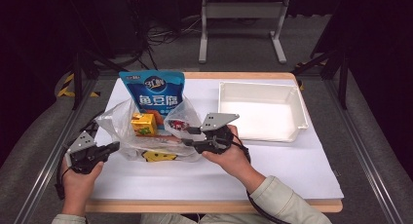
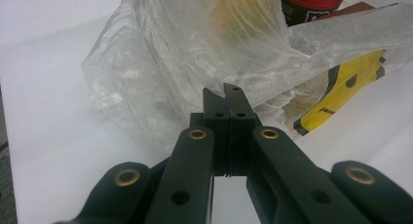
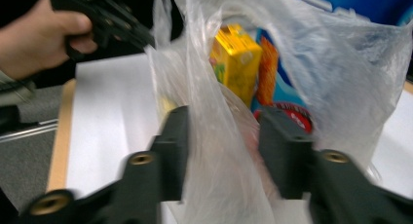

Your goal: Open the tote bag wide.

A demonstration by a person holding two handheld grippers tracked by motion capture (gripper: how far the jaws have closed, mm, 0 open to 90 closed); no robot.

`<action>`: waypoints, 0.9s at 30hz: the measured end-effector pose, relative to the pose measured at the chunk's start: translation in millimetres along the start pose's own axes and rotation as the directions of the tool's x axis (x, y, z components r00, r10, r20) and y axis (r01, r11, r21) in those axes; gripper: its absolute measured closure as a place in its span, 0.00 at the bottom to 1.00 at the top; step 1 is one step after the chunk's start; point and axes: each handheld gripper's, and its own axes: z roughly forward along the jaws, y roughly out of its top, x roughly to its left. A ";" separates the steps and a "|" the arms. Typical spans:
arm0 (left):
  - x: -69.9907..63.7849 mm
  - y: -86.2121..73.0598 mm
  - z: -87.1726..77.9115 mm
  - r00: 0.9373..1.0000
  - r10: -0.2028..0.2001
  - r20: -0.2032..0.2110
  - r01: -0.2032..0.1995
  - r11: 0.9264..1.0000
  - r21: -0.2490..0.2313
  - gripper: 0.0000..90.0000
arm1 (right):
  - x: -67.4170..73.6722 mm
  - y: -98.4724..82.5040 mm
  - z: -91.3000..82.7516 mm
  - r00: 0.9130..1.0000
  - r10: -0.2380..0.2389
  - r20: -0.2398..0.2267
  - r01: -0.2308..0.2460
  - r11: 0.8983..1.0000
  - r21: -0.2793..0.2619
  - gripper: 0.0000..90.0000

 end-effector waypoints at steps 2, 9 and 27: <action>0.0 -0.2 1.0 1.000 -0.004 0.002 0.004 1.000 0.009 1.00 | -4.4 -6.9 1.0 1.000 0.018 0.004 -0.018 1.000 0.020 0.83; 2.1 -0.9 5.3 1.000 -0.019 0.011 0.019 0.999 0.039 1.00 | -18.2 -33.4 1.3 0.996 0.079 0.045 -0.081 0.995 0.056 0.97; 5.2 -2.8 7.1 0.999 -0.034 0.029 0.032 0.998 0.050 1.00 | -25.3 -58.7 27.2 0.988 0.138 -0.072 -0.123 0.975 0.183 0.72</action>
